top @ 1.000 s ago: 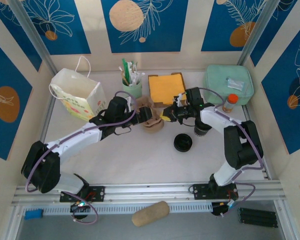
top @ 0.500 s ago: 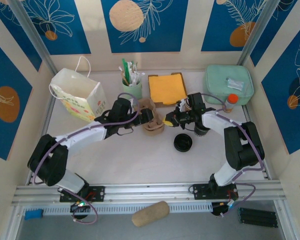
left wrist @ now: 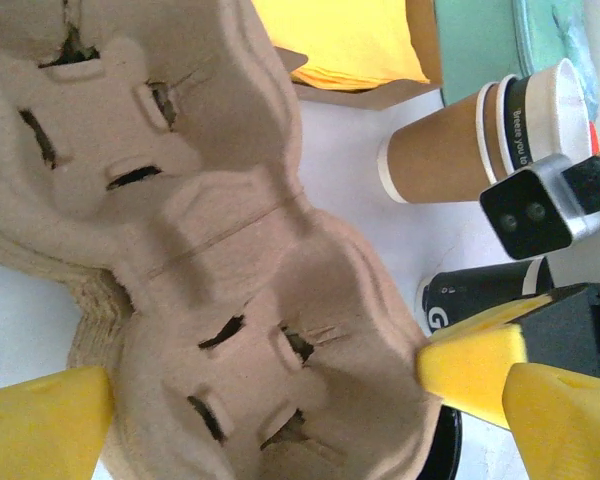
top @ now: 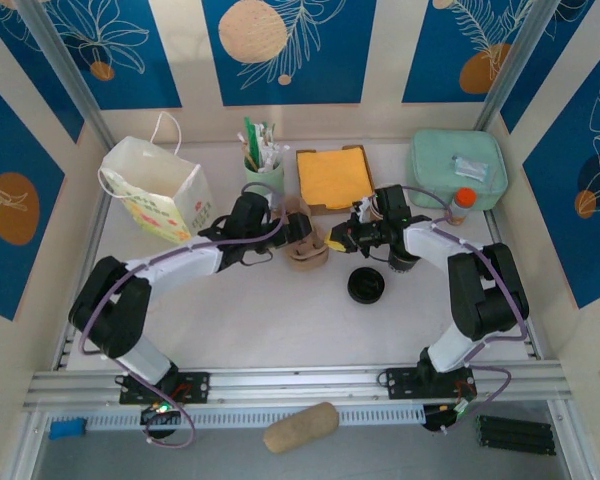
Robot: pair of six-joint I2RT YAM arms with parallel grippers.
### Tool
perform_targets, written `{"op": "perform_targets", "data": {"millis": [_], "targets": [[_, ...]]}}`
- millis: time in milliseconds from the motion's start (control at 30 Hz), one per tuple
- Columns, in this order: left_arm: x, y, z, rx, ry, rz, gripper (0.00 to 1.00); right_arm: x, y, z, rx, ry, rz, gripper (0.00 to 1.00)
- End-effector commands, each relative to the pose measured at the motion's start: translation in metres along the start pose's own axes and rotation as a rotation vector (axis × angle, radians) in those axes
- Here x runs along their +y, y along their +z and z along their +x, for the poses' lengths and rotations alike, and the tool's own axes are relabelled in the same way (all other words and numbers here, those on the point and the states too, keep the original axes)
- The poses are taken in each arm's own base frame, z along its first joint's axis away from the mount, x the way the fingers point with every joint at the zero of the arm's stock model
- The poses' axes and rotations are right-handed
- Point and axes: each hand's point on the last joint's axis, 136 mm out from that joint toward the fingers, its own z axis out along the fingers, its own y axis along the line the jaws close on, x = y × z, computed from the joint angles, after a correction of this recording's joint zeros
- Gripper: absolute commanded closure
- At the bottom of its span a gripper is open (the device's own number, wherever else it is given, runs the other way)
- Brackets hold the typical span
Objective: Pack the takeout coffee
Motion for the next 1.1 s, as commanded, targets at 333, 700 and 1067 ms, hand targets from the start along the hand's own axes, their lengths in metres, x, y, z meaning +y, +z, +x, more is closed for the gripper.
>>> {"op": "perform_targets", "data": {"millis": [333, 700, 1067], "targets": [[-0.031, 0.001, -0.023, -0.054, -0.033, 0.132, 0.01, 0.002, 0.003, -0.001, 0.032, 0.005, -0.023, 1.00], [-0.054, -0.011, -0.029, -0.095, -0.041, 0.258, 0.01, 0.000, 0.006, -0.003, 0.040, 0.006, -0.019, 1.00], [-0.035, -0.007, -0.014, -0.092, -0.040, 0.258, 0.01, 0.024, -0.001, -0.004, -0.029, -0.192, -0.017, 1.00]]}}
